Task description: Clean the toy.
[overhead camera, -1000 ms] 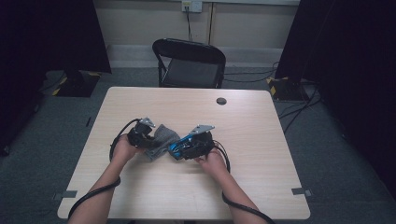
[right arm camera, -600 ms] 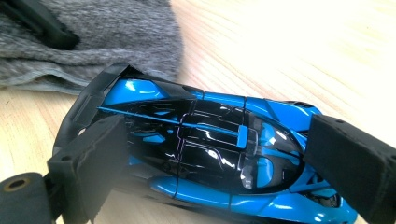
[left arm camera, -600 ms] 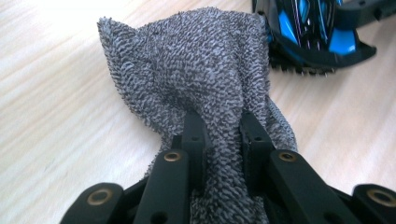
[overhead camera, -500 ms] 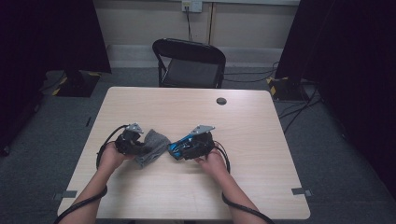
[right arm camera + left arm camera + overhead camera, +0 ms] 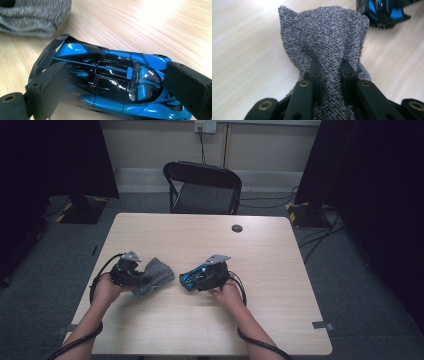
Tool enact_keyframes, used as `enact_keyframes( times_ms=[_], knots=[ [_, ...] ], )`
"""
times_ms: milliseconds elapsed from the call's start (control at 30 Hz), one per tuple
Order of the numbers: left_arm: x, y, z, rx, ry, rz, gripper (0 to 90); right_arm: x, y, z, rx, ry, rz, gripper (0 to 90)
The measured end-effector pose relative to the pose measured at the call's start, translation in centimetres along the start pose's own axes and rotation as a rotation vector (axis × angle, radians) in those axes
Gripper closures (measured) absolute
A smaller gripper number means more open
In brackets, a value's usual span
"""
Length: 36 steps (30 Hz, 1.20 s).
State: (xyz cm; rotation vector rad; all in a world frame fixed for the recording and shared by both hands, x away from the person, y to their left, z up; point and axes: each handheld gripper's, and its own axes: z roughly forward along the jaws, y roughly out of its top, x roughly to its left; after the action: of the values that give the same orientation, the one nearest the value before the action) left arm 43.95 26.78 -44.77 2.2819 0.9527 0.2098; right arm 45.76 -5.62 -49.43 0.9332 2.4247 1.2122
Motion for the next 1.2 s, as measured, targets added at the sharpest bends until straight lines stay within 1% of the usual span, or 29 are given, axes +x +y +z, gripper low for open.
enact_keyframes(
  times_ms=[33,67,100,133,167,233,300,367,433,500,567,633,667,700,733,767,800,867,933,967,1000,1067,1100,1133,1167,1200],
  knots=[
    [0.1,0.3,-0.1,0.003,0.005,-0.002,75.9,0.0,0.0,0.0,-0.002,-0.001,0.001,5.9],
    [0.1,0.9,-0.1,-0.010,0.009,-0.020,75.9,0.0,0.0,0.0,-0.002,-0.001,0.002,5.9],
    [0.2,1.2,0.0,-0.017,0.014,-0.015,75.9,0.0,0.0,0.0,-0.001,-0.002,0.002,5.9],
    [0.2,1.2,0.0,-0.017,0.014,-0.015,75.8,0.0,0.0,0.0,-0.001,-0.002,0.002,5.9],
    [0.2,1.9,0.1,-0.024,0.018,-0.021,75.8,0.0,-0.1,0.0,-0.005,-0.002,0.001,5.9],
    [0.2,2.5,0.3,-0.033,0.018,-0.019,75.8,0.0,-0.1,0.0,-0.008,-0.002,0.001,5.9],
    [0.2,3.2,0.6,-0.040,0.016,-0.028,75.7,0.0,-0.1,0.0,-0.007,-0.002,0.001,5.9],
    [0.2,3.8,0.9,-0.055,0.023,-0.021,75.6,0.0,-0.1,0.0,-0.007,-0.002,0.000,5.9],
    [0.1,4.5,1.2,-0.059,0.023,-0.013,75.6,0.0,-0.1,0.0,-0.011,-0.002,0.001,5.9],
    [0.0,5.1,1.5,-0.057,0.027,-0.004,75.5,0.0,-0.2,0.0,-0.014,-0.001,0.001,5.9],
    [0.0,5.7,2.0,-0.063,0.022,-0.008,75.5,0.0,-0.2,0.0,-0.013,-0.001,0.002,5.9],
    [0.0,6.2,2.2,-0.058,0.024,0.001,75.5,0.0,-0.2,0.0,-0.012,-0.001,0.001,5.9],
    [0.1,6.5,2.5,-0.062,0.027,-0.005,75.5,0.0,-0.1,0.0,-0.010,-0.001,0.001,5.9],
    [0.1,6.8,2.7,-0.056,0.021,-0.005,75.5,0.0,-0.1,0.0,-0.009,-0.002,0.001,5.9],
    [0.2,7.1,3.0,-0.064,0.029,-0.008,75.5,0.0,-0.1,0.0,-0.008,-0.002,0.001,5.9],
    [0.2,7.4,3.2,-0.060,0.026,-0.007,75.4,0.0,-0.1,0.0,-0.005,-0.003,0.001,5.9],
    [0.2,7.4,3.2,-0.060,0.026,-0.007,75.4,0.0,0.0,0.0,-0.002,-0.002,0.002,5.9],
    [0.3,8.1,4.1,-0.069,0.025,-0.005,75.4,0.0,0.1,0.0,0.005,-0.001,-0.001,5.9],
    [0.2,8.6,4.6,-0.070,0.025,-0.006,75.4,0.0,0.1,0.0,0.012,-0.001,0.000,5.9],
    [0.2,8.6,4.6,-0.070,0.025,-0.006,75.4,0.0,0.1,0.0,0.012,-0.001,0.000,5.9],
    [0.1,9.1,5.3,-0.066,0.021,-0.001,75.4,0.0,0.1,0.0,0.011,0.000,0.000,5.9],
    [0.1,9.5,6.0,-0.061,0.015,0.005,75.4,0.0,0.1,0.0,0.009,0.000,-0.001,5.9],
    [0.1,9.5,6.0,-0.061,0.015,0.005,75.4,0.0,0.1,0.0,0.008,0.000,-0.001,5.9],
    [0.1,9.7,6.3,-0.062,0.010,0.007,75.4,0.0,0.1,0.0,0.008,0.000,-0.001,5.9],
    [0.0,10.2,6.9,-0.052,0.008,0.012,75.4,0.0,0.1,0.0,0.009,0.000,-0.001,5.9],
    [0.0,10.2,6.9,-0.052,0.008,0.012,75.4,0.0,0.1,0.0,0.010,0.001,-0.001,6.0]
  ],
)
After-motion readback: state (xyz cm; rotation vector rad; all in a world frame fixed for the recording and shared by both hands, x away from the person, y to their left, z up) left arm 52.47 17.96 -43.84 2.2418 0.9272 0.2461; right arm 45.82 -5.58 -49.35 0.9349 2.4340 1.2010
